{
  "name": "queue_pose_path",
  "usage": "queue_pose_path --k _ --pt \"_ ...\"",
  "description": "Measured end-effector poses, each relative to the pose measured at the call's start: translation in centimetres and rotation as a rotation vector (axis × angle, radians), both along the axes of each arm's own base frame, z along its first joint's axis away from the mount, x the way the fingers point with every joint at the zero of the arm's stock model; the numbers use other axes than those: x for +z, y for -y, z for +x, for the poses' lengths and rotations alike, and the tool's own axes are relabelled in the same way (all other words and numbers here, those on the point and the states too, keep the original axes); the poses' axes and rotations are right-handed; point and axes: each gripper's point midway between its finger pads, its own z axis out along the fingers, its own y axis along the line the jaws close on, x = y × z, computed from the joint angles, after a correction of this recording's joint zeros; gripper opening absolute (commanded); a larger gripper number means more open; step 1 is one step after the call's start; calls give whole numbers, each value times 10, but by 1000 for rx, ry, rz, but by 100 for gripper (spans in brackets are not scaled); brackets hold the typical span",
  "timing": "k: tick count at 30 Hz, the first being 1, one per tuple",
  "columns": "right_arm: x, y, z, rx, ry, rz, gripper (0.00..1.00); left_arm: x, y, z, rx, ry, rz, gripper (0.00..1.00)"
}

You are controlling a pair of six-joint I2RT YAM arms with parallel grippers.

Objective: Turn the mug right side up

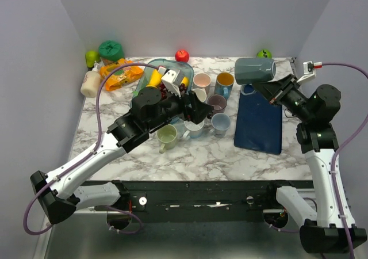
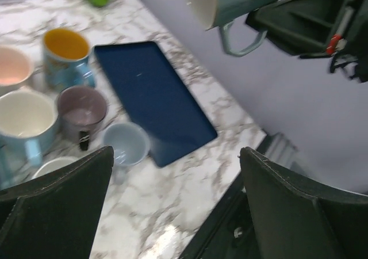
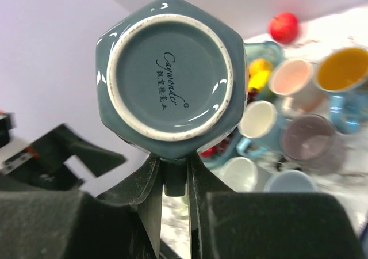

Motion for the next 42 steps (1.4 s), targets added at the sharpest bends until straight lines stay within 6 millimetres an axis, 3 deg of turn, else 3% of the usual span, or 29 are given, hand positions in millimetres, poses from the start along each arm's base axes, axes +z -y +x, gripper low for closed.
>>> queue_pose_path --k 7,12,18,21,22,23,31,37,42 --pt "62 -14 -40 91 138 161 1 76 48 -18 -241 31 -236 99" --pt "89 -19 -58 135 193 208 1 112 71 -30 -386 9 -379 98" --pt "104 -22 -70 169 241 230 1 129 87 -36 -471 -62 -481 82" --pt "108 -23 -74 181 262 230 1 135 92 -38 -490 -96 -521 70" --pt "109 -23 -75 186 268 232 1 137 94 -38 -495 -104 -532 59" --pt "111 -24 -77 193 273 234 1 138 94 -38 -498 -111 -541 56" --pt "118 -27 -86 228 321 249 1 152 102 -38 -501 -149 -625 44" --pt "121 -26 -86 225 350 252 1 157 120 -31 -511 -173 -655 37" --pt "120 -24 -84 212 348 258 1 155 130 -27 -518 -198 -662 13"
